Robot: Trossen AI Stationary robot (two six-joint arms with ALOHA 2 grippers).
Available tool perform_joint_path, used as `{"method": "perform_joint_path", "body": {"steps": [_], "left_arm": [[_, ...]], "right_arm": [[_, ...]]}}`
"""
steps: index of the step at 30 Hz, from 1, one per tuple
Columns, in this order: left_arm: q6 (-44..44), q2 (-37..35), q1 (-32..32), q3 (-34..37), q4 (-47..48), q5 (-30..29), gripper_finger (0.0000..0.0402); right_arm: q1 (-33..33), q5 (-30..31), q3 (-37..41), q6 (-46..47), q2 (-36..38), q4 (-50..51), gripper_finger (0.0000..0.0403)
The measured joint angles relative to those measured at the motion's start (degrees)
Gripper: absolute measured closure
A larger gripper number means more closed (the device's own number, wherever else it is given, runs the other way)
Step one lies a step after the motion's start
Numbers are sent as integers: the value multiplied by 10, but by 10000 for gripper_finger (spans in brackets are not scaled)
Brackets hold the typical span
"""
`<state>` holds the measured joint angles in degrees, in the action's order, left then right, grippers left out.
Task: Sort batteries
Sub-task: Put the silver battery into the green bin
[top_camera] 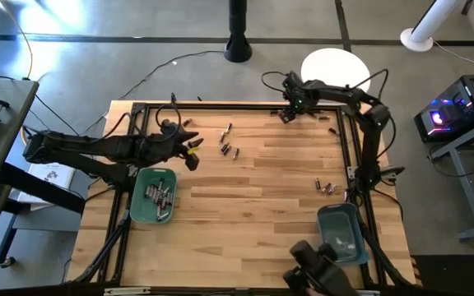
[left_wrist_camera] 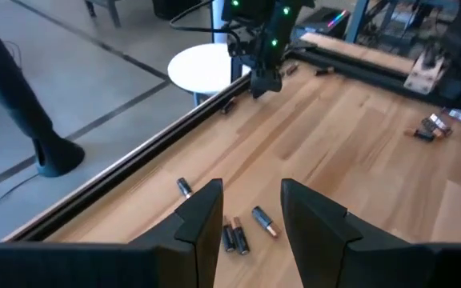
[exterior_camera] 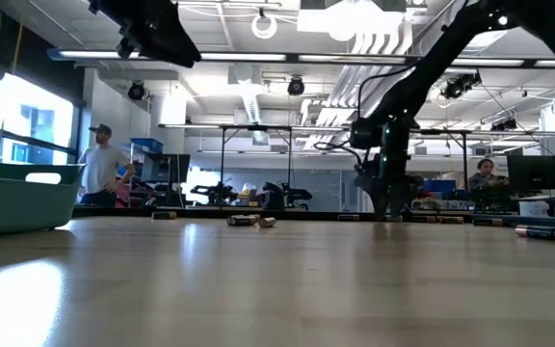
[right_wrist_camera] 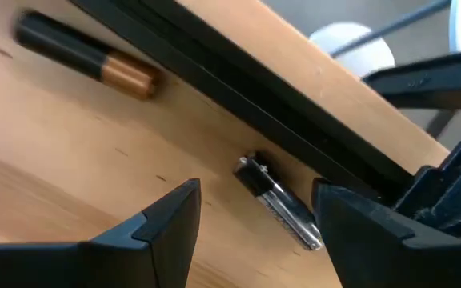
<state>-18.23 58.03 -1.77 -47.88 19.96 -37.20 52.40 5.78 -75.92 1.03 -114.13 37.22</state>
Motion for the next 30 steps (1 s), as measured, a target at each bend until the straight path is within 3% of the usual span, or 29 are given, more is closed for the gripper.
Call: {"method": "perform_joint_path", "body": {"steps": [14,18,27,30], "left_arm": [[35,17,4,0,-1,5,280],[35,17,4,0,-1,5,280],[35,17,3,0,-1,6,280],[35,17,3,0,0,7,280]], "right_arm": [[-52,-37,-29,-40,-14,115,179],[-63,-34,-20,-41,-13,104,223],[-83,-25,-12,-45,-9,99,375],[-82,-17,-11,-39,-3,106,384]]}}
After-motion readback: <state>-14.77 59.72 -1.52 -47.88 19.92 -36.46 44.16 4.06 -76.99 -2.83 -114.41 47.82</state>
